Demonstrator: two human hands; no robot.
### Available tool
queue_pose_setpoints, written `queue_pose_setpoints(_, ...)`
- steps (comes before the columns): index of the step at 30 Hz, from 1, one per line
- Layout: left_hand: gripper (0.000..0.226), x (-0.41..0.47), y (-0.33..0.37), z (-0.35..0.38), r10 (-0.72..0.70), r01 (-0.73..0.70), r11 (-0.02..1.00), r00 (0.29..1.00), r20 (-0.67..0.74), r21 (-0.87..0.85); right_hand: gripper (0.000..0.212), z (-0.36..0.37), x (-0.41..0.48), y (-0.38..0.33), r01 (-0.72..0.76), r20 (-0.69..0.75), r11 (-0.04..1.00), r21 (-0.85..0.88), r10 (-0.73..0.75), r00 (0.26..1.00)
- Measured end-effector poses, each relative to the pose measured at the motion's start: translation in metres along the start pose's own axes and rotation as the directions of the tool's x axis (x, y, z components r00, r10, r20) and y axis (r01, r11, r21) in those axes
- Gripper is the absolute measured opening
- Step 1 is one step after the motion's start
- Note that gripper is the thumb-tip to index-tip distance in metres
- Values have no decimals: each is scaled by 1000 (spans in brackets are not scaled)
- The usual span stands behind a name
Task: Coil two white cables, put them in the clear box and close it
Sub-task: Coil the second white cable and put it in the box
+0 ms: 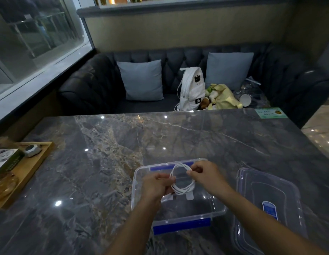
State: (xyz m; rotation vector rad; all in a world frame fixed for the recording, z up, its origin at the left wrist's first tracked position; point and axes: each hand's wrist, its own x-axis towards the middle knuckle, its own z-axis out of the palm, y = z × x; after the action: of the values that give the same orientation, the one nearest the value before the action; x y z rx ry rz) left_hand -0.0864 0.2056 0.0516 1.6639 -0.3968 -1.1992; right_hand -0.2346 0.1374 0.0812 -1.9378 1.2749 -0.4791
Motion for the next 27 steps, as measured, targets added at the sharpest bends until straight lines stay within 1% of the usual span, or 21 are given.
queue_pose_setpoints(3,7,4,-5,8,-1,1,999,1000,-9,33,21,2,4,9,15,-55,969,-246,-30,998)
queue_pose_setpoints(5,5,5,-10,12,6,-5,998,1000,-13,70,23,7,8,16,10,-34,943,-333,-23,999)
queue_pose_setpoints(8,2,8,-17,18,46,-43,984,999,-14,173,12,18,15,26,2,21,922,-388,7,1000)
queue_pose_setpoints(10,5,10,-20,20,63,-58,973,998,-14,223,11,22,18,31,-1,32,906,-424,16,999)
queue_pose_setpoints(12,2,13,-21,24,56,-55,971,998,1,232,10,22,21,36,-17,56,893,-450,47,997)
queue_pose_setpoints(15,13,18,-20,31,38,-42,965,999,22,257,16,20,24,38,-29,121,857,-515,106,987)
queue_pose_setpoints(17,13,23,-21,36,56,-55,953,998,4,299,18,19,25,37,4,165,820,-572,110,980)
queue_pose_setpoints(19,10,26,-23,39,95,-86,926,995,-6,369,21,21,26,36,44,199,785,-618,102,975)
queue_pose_setpoints(22,2,29,-30,40,152,-135,872,988,1,471,22,26,28,36,59,216,748,-661,115,970)
queue_pose_setpoints(27,13,32,-38,42,216,-166,767,976,-7,620,19,34,34,37,45,241,758,-650,150,959)
